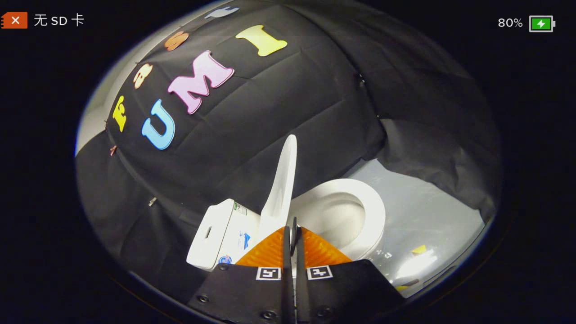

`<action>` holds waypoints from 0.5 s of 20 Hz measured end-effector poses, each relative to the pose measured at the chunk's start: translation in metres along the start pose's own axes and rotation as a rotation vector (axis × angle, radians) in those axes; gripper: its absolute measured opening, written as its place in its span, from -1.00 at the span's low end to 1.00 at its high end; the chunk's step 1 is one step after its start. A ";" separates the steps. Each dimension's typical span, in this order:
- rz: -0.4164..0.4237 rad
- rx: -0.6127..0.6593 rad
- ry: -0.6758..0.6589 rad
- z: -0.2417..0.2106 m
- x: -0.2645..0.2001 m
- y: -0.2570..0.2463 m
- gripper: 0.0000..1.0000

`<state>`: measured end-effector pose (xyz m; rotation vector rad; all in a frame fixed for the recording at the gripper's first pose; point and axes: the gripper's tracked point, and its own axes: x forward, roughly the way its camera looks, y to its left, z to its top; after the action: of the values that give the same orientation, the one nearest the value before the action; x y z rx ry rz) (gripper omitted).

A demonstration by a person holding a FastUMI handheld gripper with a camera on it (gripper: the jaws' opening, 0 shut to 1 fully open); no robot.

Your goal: Open the toilet lid.

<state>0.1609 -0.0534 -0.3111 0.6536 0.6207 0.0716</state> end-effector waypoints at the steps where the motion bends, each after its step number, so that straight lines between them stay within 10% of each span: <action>1: -0.019 -0.035 -0.008 0.000 -0.001 0.009 -0.87; 10: -0.097 -0.210 -0.070 0.005 -0.011 0.088 -0.84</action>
<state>0.1661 0.0111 -0.2510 0.4207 0.5674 0.0231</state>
